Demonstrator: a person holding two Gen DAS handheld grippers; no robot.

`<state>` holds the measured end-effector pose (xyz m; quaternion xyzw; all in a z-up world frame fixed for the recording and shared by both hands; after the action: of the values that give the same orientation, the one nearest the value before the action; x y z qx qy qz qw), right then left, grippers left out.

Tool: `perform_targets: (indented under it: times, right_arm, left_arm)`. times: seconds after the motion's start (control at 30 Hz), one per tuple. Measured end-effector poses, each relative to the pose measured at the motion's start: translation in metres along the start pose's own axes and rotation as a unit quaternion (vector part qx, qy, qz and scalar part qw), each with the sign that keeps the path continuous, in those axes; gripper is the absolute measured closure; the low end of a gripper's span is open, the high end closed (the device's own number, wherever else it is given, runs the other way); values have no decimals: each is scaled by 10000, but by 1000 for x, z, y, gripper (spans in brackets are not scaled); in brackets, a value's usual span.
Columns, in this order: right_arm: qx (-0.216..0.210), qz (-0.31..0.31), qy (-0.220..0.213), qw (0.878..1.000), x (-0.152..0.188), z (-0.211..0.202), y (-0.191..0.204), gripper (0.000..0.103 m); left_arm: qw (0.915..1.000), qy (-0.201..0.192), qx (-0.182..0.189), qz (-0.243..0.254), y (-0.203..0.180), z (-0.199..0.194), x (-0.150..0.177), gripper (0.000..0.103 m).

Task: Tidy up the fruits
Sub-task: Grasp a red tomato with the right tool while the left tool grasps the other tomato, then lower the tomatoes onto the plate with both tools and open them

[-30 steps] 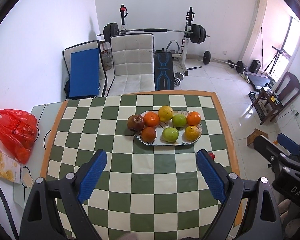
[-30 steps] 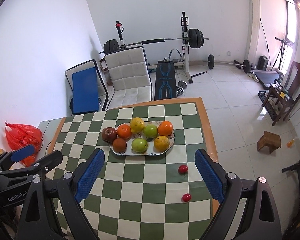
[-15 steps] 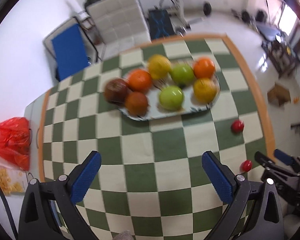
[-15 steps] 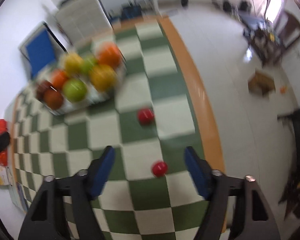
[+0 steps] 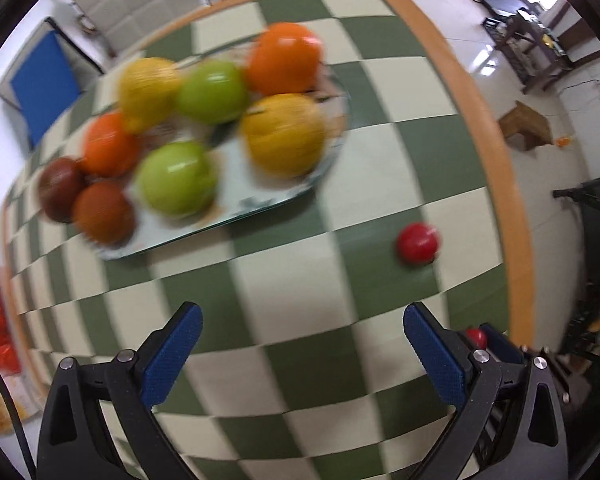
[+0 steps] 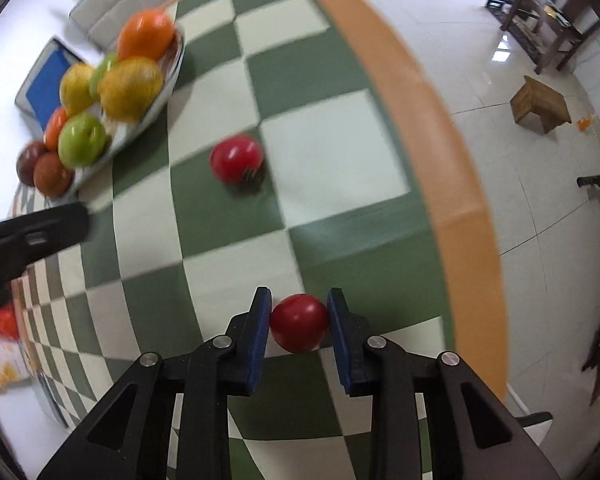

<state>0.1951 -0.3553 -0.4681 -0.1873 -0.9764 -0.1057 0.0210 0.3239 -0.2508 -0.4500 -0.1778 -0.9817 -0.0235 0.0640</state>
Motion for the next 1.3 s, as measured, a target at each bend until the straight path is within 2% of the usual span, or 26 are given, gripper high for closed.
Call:
perform_targets:
  times: [0.1, 0.2, 0.27, 0.3, 0.37, 0.4, 0.47, 0.63, 0.8, 0.87, 0.97, 1.03, 1.17, 1.3]
  right_arm:
    - [-58, 216, -155, 9996, -6, -14, -17, 72]
    - [2, 353, -210, 9992, -14, -21, -37, 72]
    - [88, 416, -208, 9989, -18, -21, -49, 72]
    - [106, 431, -199, 9988, -20, -21, -52, 72]
    - [150, 475, -191, 9986, -22, -21, -60, 72]
    - [162, 491, -193, 9985, -23, -22, -63, 72]
    - [181, 509, -207, 9983, -25, -25, -68, 72]
    - [126, 465, -289, 9984, -34, -38, -65, 72]
    - [-109, 246, -433, 9987, -49, -54, -35, 72]
    - [-312, 101, -492, 9983, -58, -59, -12, 72]
    - [-686, -127, -487, 9964, -68, -60, 25, 72]
    - [-990, -268, -440, 9938, -75, -57, 55, 72]
    - [-1605, -395, -225, 9860, -88, -41, 111, 72]
    - [-1947, -464, -9, 9798, -103, -20, 156, 72]
  left_arm:
    - [9992, 190, 303, 157, -28, 16, -14, 1]
    - [9983, 300, 397, 311, -48, 30, -25, 12]
    - [9977, 344, 415, 422, -60, 38, -31, 29]
    - [9975, 356, 399, 458, -64, 40, -32, 34]
    - [9972, 382, 377, 518, -70, 43, -36, 56]
    - [9973, 358, 366, 536, -72, 44, -37, 57]
    - [9970, 268, 412, 591, -77, 37, -40, 74]
    - [9969, 118, 609, 474, -61, 23, -34, 74]
    - [9931, -9, 1146, -233, -4, -7, -18, 74]
    - [9879, -73, 1382, -698, 33, -19, -11, 74]
    - [9742, -116, 1733, -1438, 89, -31, -1, 74]
    - [9589, -95, 2033, -1979, 121, -34, 1, 74]
    - [9338, -52, 2391, -2663, 158, -28, -3, 74]
    - [9072, 156, 2755, -3175, 176, -14, -9, 74]
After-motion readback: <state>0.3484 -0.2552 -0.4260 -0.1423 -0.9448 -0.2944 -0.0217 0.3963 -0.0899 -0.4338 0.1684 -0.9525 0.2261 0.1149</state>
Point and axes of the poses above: each gripper's, at about its wrist camera, not at the fingertips, and z roughly the way its jaws point, y to its left, x to its underside, the point moved 10 cm from there along z, roughly the way its jaws point, and after that the axes turned 10 degrees about y, right-handed, at the moved point
